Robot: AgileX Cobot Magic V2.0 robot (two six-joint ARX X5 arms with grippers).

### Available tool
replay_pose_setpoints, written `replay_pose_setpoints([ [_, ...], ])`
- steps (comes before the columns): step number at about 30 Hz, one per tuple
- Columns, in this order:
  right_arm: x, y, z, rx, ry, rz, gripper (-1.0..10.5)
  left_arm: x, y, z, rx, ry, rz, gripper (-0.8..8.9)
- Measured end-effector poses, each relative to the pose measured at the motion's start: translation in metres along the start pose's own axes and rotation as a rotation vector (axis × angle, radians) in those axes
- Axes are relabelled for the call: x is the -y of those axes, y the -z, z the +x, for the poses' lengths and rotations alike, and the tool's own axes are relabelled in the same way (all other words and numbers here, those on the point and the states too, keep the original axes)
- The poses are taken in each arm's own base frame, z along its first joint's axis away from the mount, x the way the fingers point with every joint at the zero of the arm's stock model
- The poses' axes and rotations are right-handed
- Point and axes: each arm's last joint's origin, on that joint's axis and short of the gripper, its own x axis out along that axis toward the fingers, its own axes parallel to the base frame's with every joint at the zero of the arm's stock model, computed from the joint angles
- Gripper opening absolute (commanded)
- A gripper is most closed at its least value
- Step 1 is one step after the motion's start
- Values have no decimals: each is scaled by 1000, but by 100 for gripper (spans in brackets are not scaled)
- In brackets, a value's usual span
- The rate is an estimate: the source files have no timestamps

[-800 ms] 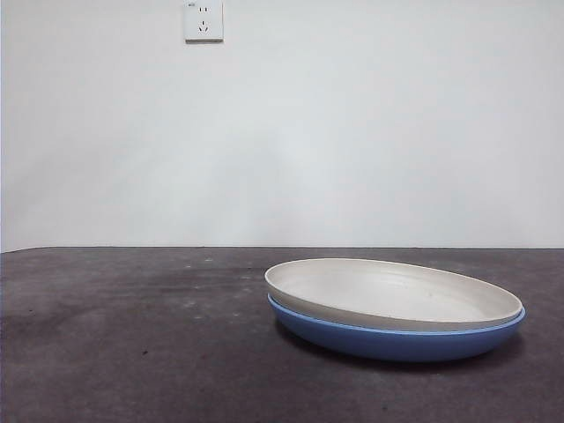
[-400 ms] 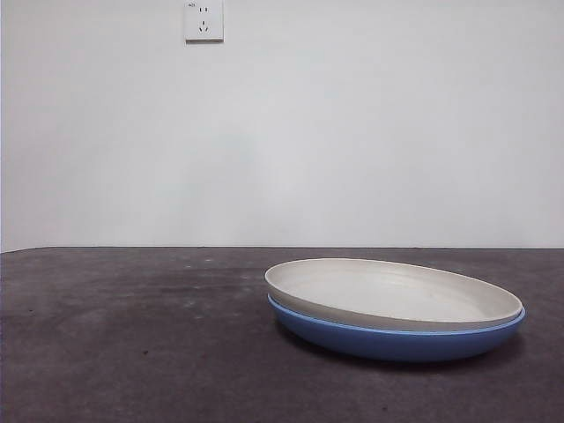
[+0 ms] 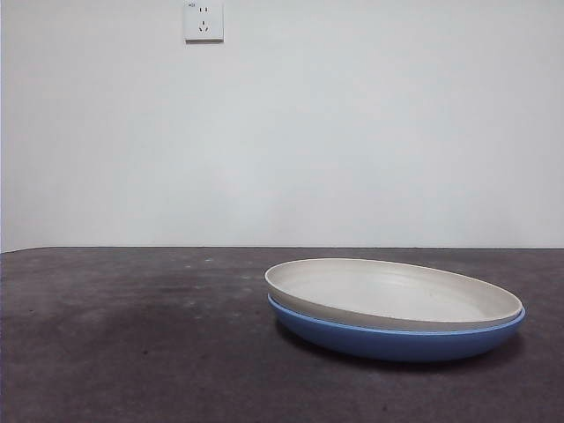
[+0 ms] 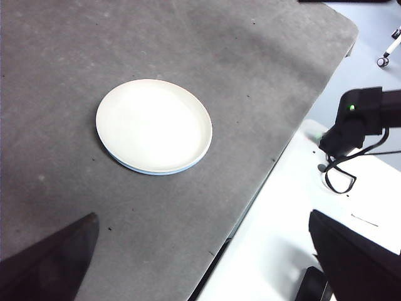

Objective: Pick up the white plate, put it on the blue plate, put it on desk

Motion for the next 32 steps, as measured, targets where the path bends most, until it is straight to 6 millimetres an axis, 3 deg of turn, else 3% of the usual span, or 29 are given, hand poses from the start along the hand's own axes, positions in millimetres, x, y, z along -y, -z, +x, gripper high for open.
replay_pose_setpoints([
  [4, 7, -2, 14, -90, 15, 47, 583, 4, 23, -3, 14, -2, 13, 595],
  [10, 21, -4, 39, -242, 36, 97, 583, 7, 42, -3, 40, -5, 28, 595],
  [17, 40, -11, 77, -378, 51, 145, 583, 7, 46, -2, 47, -6, 31, 595],
  [32, 97, -9, 180, -582, 71, 237, 583, 10, 48, -5, 57, 10, 51, 595],
])
